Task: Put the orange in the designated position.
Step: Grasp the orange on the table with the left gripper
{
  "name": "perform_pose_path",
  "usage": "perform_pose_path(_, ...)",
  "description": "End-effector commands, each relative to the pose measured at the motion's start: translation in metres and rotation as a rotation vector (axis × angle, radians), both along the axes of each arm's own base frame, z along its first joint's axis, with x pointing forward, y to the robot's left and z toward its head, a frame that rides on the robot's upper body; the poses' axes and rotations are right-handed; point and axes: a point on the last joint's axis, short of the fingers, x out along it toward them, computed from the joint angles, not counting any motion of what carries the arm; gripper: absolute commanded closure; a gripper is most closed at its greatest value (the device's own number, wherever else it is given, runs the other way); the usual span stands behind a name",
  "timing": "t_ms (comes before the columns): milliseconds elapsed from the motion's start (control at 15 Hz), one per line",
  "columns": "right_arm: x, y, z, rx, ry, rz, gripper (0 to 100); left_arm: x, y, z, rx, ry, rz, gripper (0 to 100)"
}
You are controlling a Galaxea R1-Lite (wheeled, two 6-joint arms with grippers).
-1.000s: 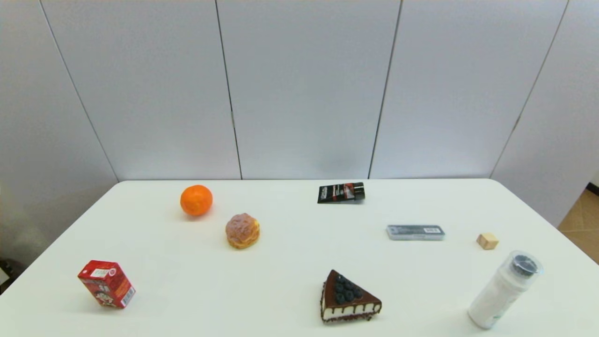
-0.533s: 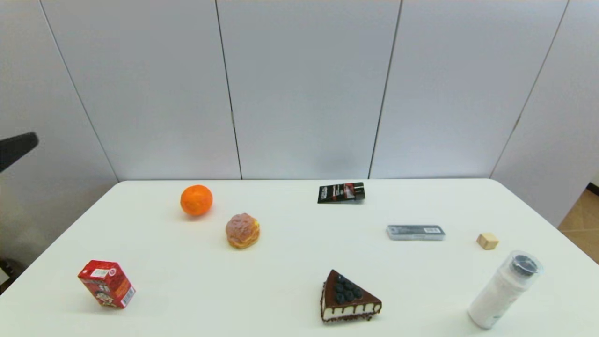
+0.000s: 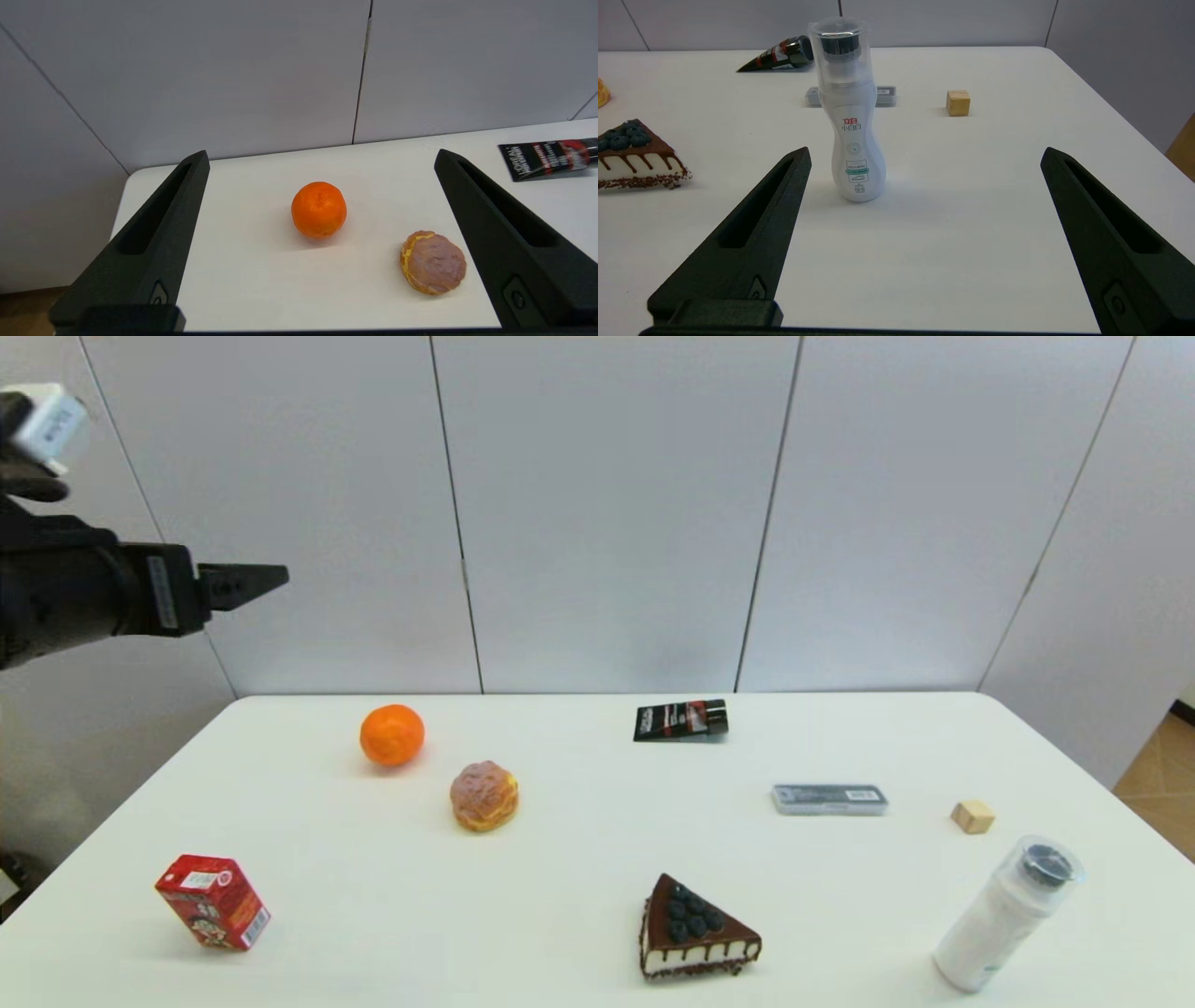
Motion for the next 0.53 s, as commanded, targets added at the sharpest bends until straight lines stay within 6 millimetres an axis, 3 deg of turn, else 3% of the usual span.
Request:
perform_pose_path(67,0.0,0.0,0.0,0.0,0.002,0.0,0,0.078,-0.008,-0.048,0.045,0.138,-0.011,0)
perform_pose_path(267,0.0,0.0,0.0,0.0,0.001,0.0,0,0.114,-0.012,-0.081,0.067,0.232,-0.025,0)
perform_pose_path(533,0.0,0.0,0.0,0.0,0.001,0.0,0,0.141,-0.018,-0.112,0.058,0.316,-0.069,0)
